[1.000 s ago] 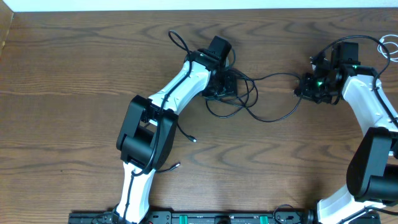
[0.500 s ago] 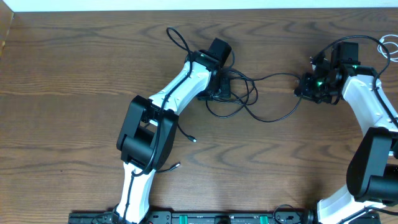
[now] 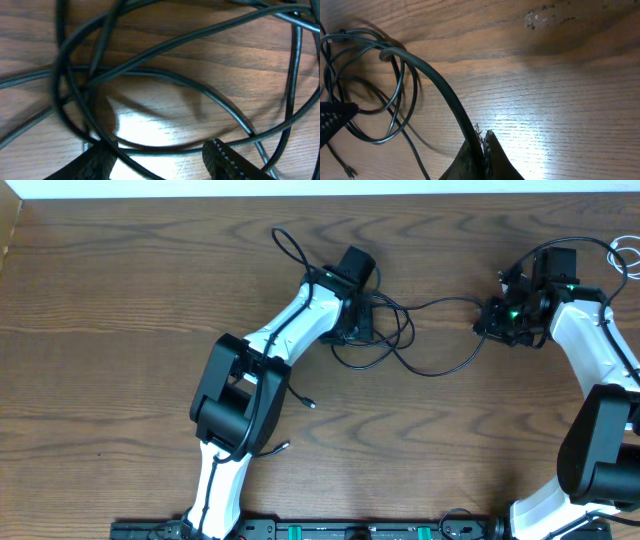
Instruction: Untangle cables
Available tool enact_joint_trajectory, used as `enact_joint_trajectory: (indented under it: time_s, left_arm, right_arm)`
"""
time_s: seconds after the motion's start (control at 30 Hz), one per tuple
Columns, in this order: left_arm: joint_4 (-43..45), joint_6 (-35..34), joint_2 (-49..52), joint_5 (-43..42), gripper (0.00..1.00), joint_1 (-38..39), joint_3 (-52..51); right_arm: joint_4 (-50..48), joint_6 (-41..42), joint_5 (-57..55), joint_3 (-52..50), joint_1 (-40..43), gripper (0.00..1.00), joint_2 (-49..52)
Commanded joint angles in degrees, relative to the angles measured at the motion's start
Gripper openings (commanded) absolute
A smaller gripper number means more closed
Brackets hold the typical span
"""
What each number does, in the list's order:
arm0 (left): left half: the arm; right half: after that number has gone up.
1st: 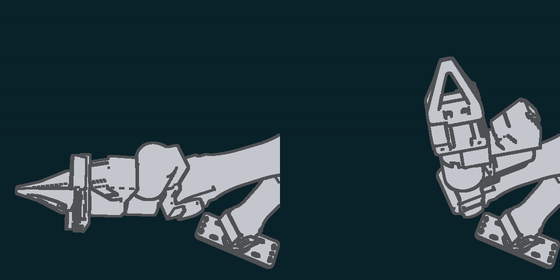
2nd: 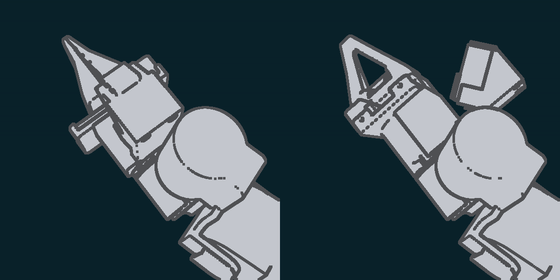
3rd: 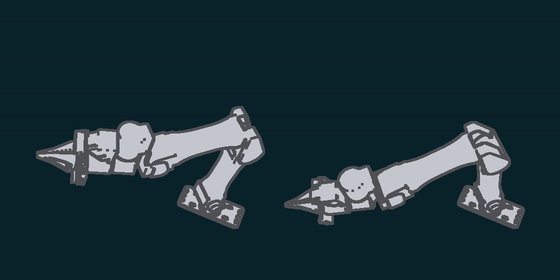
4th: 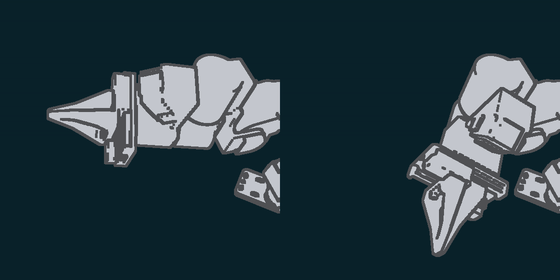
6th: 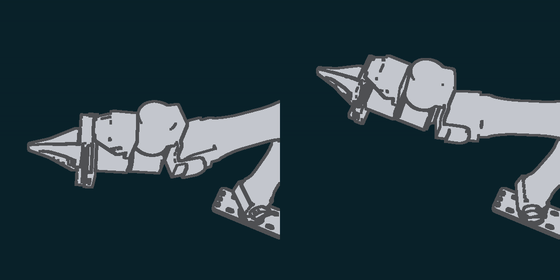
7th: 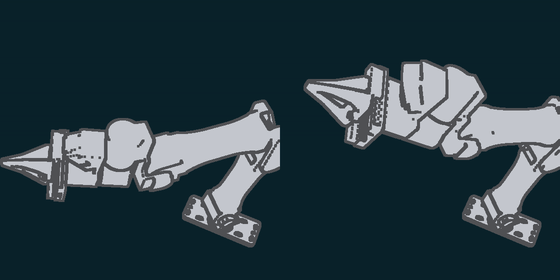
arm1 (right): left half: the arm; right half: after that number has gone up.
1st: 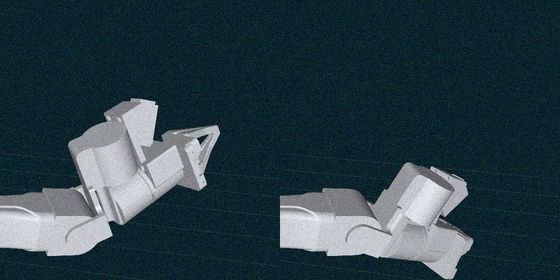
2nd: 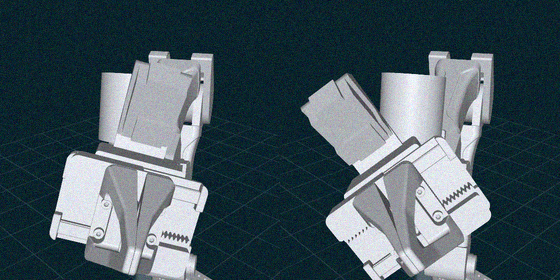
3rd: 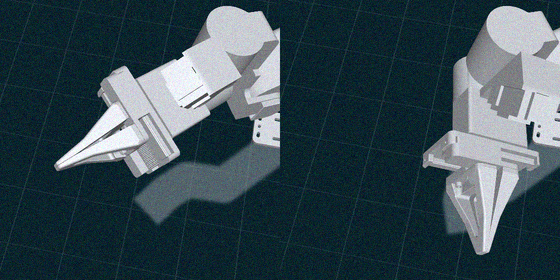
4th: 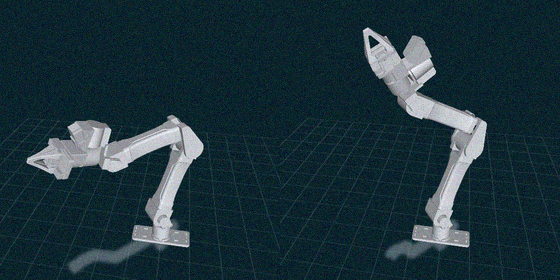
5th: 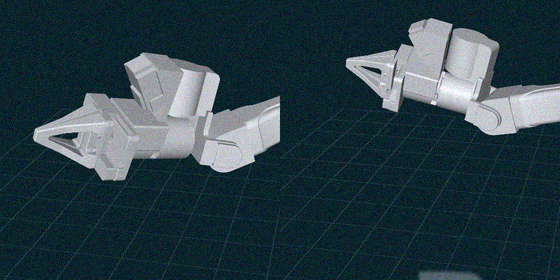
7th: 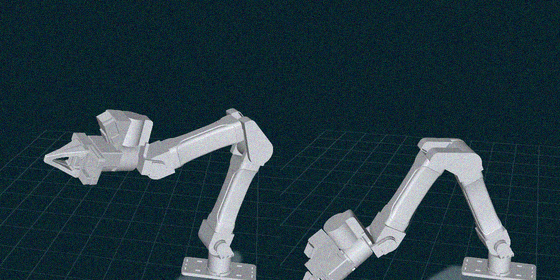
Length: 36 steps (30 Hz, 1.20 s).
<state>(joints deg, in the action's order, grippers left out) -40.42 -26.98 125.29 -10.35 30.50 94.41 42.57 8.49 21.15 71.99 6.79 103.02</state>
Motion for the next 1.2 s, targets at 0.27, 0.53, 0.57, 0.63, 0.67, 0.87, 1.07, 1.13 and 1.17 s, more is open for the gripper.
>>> enact_joint_trajectory:
  time_s: [0.27,0.53,0.57,0.63,0.67,0.87,1.07,1.13,1.17]
  left_arm:
    - [4.4,0.8,0.4,1.0,0.08,-0.8,-0.9]
    - [-5.0,4.5,-13.0,1.0,0.08,-7.6,5.8]
    - [-5.3,4.9,-15.6,1.0,0.07,-8.9,5.9]
    - [-5.8,4.9,-21.1,1.0,0.07,-12.3,5.9]
    - [-6.0,4.9,-24.8,1.0,0.07,-15.0,5.9]
    - [-6.3,4.9,-35.5,0.5,0.07,-27.0,5.9]
    - [-7.1,4.9,-39.0,-1.3,0.07,-34.9,5.9]
    - [-8.1,5.0,-38.8,-2.1,0.07,-35.5,5.8]
    - [-8.6,5.6,-38.6,-2.1,0.08,-35.5,5.8]
  right_arm:
    - [0.1,-0.9,-0.1,-0.2,-0.6,0.01,0.3]
    - [0.1,-0.8,-2.9,-0.2,-0.8,0.02,0.3]
    - [0.1,-0.8,-2.9,-0.2,-0.8,0.02,0.3]
    - [0.1,-0.8,-2.9,-0.2,-0.8,0.02,0.3]
    - [0.1,-0.3,-3.5,-0.2,-0.8,0.02,0.3]
    - [0.3,2.0,-7.3,-0.2,-0.8,0.01,0.3]
    - [0.6,2.3,-7.7,-0.2,-0.4,0.01,0.3]
    - [1.1,3.5,-8.9,-0.2,-0.2,0.01,0.3]
    - [1.5,4.4,-10.2,-0.2,-0.2,0.01,0.3]
